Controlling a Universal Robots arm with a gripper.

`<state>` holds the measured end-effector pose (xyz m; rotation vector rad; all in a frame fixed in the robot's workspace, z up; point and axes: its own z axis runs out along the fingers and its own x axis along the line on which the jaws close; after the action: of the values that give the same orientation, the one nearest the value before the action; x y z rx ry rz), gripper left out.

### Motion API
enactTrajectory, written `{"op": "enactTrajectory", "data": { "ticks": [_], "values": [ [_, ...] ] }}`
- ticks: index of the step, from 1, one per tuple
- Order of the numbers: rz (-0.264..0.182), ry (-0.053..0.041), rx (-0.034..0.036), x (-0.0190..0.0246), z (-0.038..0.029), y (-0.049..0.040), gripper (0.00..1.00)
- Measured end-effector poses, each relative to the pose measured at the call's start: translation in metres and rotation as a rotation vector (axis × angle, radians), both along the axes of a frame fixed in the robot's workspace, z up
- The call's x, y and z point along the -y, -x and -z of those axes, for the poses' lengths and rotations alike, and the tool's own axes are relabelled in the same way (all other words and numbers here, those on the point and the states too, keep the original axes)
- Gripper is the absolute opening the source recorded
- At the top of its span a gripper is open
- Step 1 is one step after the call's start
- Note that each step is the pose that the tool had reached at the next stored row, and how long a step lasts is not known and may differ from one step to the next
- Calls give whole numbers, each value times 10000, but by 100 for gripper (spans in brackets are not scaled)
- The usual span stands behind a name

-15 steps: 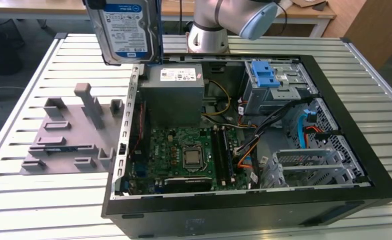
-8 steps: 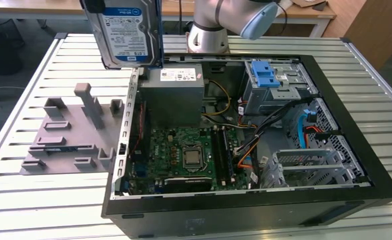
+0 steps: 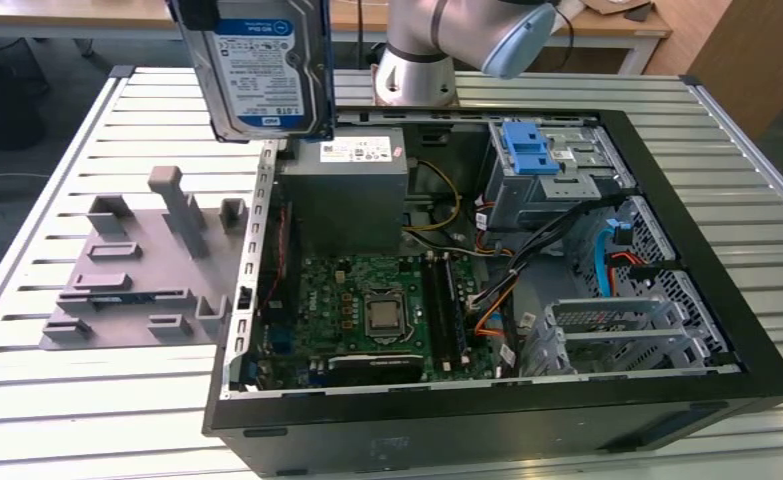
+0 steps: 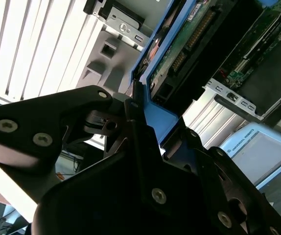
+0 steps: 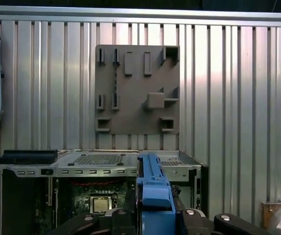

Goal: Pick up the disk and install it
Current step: 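Pick up the disk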

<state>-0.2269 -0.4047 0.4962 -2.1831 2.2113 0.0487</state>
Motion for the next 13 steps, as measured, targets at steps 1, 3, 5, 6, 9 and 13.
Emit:
{"op": "enactTrajectory", "data": {
  "ticks": [1,3,5,6,9,13],
  "values": [
    [0,0,0,2,0,-8,36],
    [0,0,0,5,0,-23,36],
    [0,0,0,9,0,-37,36],
    [1,1,-1,11,-1,-44,36],
    [0,0,0,19,0,-65,36],
    [0,1,0,29,0,-91,36]
  ]
}}
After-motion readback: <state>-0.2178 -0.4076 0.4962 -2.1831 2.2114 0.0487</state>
